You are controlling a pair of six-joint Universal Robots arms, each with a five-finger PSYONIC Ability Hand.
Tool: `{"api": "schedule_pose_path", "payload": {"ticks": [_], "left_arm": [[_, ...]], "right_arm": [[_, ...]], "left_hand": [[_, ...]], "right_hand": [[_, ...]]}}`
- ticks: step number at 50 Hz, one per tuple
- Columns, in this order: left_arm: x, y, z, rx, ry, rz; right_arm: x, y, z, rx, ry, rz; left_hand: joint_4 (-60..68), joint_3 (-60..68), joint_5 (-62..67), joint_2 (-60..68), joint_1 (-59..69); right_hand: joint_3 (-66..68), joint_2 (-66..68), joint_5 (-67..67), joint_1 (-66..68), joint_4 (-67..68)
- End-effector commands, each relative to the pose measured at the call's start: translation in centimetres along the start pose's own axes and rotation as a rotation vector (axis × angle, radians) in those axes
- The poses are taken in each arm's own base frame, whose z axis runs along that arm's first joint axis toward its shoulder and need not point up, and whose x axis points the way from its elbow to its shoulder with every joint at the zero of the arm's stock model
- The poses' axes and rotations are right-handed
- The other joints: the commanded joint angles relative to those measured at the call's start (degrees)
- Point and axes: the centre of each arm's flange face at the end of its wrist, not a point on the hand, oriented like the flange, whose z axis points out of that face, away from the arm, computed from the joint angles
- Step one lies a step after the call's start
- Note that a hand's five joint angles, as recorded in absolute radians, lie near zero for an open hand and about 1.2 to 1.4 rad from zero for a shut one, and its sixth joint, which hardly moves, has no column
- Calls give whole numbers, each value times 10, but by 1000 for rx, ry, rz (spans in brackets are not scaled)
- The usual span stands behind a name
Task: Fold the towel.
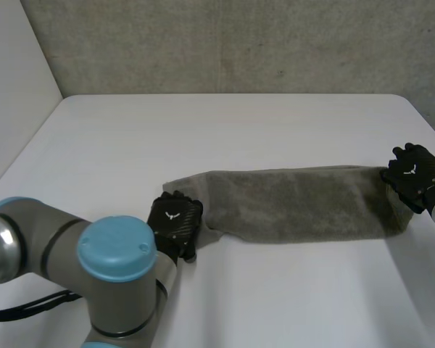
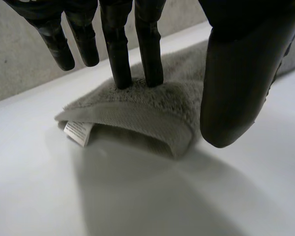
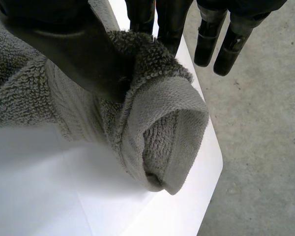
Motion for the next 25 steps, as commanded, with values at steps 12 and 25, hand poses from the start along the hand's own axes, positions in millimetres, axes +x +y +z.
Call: {"api": "schedule_pose_path", "payload": {"ticks": [12, 25], "left_arm": [[20, 8, 19, 47, 5, 7], [18, 2, 32, 132, -15, 87]], "right_arm": [[-4, 1, -2, -4, -13, 7], [-4, 0, -4, -14, -23, 13]], "left_hand": [[-31, -28, 148, 152, 153], [-31, -28, 464, 468, 469]], "right_hand": [[-27, 66, 46, 58, -44], [-27, 66, 46, 58, -44]]}}
